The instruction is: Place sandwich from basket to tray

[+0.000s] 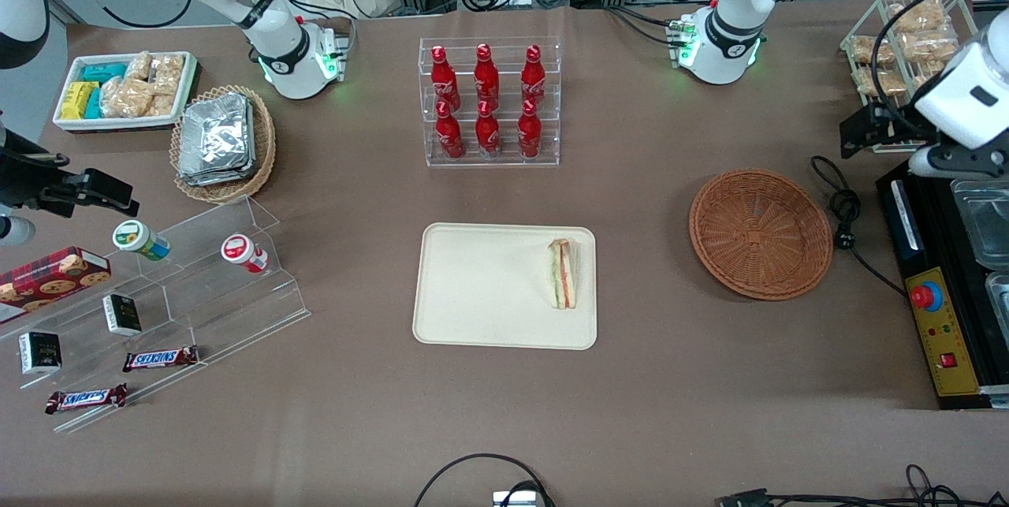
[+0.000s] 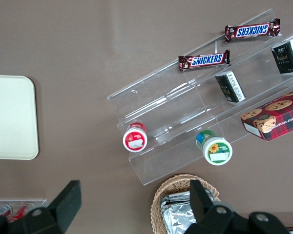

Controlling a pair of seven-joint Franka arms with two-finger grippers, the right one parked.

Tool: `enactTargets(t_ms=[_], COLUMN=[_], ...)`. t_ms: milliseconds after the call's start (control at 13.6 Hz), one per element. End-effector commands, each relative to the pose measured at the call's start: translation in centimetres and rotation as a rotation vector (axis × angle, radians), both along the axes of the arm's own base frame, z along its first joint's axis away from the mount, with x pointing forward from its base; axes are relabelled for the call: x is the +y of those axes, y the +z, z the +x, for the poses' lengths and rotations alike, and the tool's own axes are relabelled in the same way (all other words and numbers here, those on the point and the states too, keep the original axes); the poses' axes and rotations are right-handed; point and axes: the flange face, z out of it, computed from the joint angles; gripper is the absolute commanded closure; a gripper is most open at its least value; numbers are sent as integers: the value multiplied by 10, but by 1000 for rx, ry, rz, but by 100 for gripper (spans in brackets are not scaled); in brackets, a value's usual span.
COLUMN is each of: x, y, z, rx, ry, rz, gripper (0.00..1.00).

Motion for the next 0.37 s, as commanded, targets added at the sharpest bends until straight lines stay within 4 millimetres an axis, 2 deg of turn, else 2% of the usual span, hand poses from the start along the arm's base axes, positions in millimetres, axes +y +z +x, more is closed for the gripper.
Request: enactTargets(t_ms=[0,293], x=[0,-3], y=[8,7], z=[-15,-14], rx=[-1,15], ry=[-6,7], rz=[-13,-11], gripper=[0,0])
